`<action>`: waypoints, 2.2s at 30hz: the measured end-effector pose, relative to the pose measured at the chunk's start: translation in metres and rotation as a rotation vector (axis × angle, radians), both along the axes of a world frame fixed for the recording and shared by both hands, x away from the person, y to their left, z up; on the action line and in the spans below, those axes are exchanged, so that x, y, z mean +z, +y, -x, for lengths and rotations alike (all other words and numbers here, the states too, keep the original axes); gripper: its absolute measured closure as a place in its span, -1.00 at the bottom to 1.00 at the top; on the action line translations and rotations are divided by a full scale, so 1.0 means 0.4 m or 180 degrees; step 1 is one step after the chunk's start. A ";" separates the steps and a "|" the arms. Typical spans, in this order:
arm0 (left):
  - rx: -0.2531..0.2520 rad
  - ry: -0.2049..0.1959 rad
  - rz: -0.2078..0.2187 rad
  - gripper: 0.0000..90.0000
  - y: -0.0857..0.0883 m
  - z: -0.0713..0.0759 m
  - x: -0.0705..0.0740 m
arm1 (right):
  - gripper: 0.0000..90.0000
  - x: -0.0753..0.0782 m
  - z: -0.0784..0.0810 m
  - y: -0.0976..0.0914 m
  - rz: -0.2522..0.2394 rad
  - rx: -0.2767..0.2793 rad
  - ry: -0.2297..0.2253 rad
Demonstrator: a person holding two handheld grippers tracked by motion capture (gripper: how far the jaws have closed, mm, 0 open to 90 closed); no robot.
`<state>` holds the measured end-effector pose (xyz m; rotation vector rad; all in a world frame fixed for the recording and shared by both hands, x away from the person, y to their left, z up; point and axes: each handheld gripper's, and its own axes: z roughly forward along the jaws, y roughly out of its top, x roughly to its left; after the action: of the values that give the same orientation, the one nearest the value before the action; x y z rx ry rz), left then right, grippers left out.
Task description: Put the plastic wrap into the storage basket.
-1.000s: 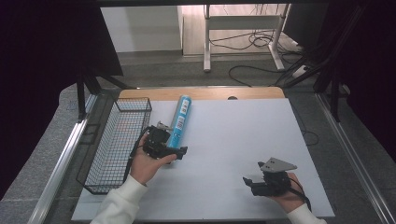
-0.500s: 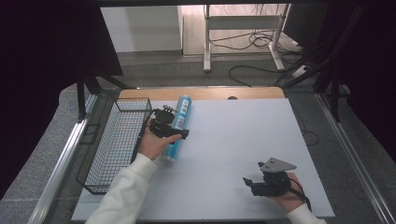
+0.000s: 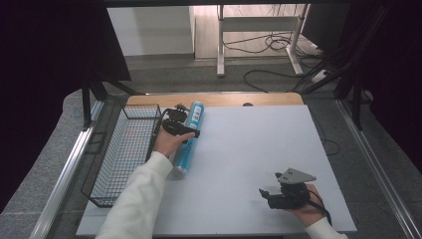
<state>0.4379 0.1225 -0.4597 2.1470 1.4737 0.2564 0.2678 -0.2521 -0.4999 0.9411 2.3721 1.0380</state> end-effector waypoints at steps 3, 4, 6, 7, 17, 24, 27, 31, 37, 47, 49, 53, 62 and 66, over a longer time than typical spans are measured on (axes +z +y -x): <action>0.0028 0.0054 -0.0095 -0.71 -0.001 -0.019 -0.019 | -0.56 0.000 0.000 0.000 0.0004 0.0001 0.0001; 0.0039 0.0065 -0.0129 -0.72 -0.001 -0.025 -0.024 | -0.56 -0.001 0.001 0.001 0.0002 -0.0003 0.0001; 0.0059 0.0068 -0.0171 -0.72 0.000 -0.037 -0.030 | -0.56 0.000 0.001 0.000 0.0004 -0.0002 0.0000; 0.0069 0.0080 -0.0177 -0.71 0.000 -0.042 -0.033 | -0.56 -0.001 0.001 0.001 0.0000 -0.0007 0.0003; 0.0147 0.0265 -0.0061 -0.67 -0.006 -0.090 -0.081 | -0.57 -0.003 0.001 0.002 0.0024 -0.0003 0.0006; 0.0237 0.0466 -0.0065 -0.43 -0.017 -0.106 -0.112 | -0.57 -0.007 -0.002 -0.001 0.0045 -0.0016 0.0009; 0.0293 0.0522 0.0024 -0.39 -0.011 -0.109 -0.113 | -0.57 -0.008 -0.002 -0.001 0.0060 -0.0016 0.0004; 0.0374 0.0610 0.0159 -0.36 0.000 -0.112 -0.111 | -0.57 -0.010 -0.002 0.000 0.0081 -0.0022 -0.0001; 0.0472 0.0710 0.0302 -0.32 0.013 -0.115 -0.110 | -0.57 -0.007 -0.002 -0.002 0.0078 -0.0034 -0.0010; 0.0427 0.0762 0.0447 -0.30 0.026 -0.115 -0.100 | -0.57 -0.007 -0.003 -0.005 0.0085 -0.0053 -0.0023; 0.0428 0.0771 0.0479 -0.30 0.029 -0.111 -0.091 | -0.57 -0.006 -0.003 -0.005 0.0088 -0.0056 -0.0027; 0.0386 0.0775 0.0499 -0.30 0.041 -0.101 -0.065 | -0.57 -0.006 -0.003 -0.003 0.0085 -0.0062 -0.0037; 0.0245 0.0724 0.0494 -0.30 0.071 -0.072 0.007 | -0.57 -0.004 -0.002 -0.004 0.0097 -0.0075 -0.0062; 0.0190 0.0682 0.0535 -0.30 0.082 -0.053 0.033 | -0.57 -0.003 -0.002 -0.002 0.0093 -0.0082 -0.0054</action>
<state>0.4589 0.1553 -0.4464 2.0475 1.6174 -0.0777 0.2685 -0.2528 -0.5009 0.9460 2.3489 0.9951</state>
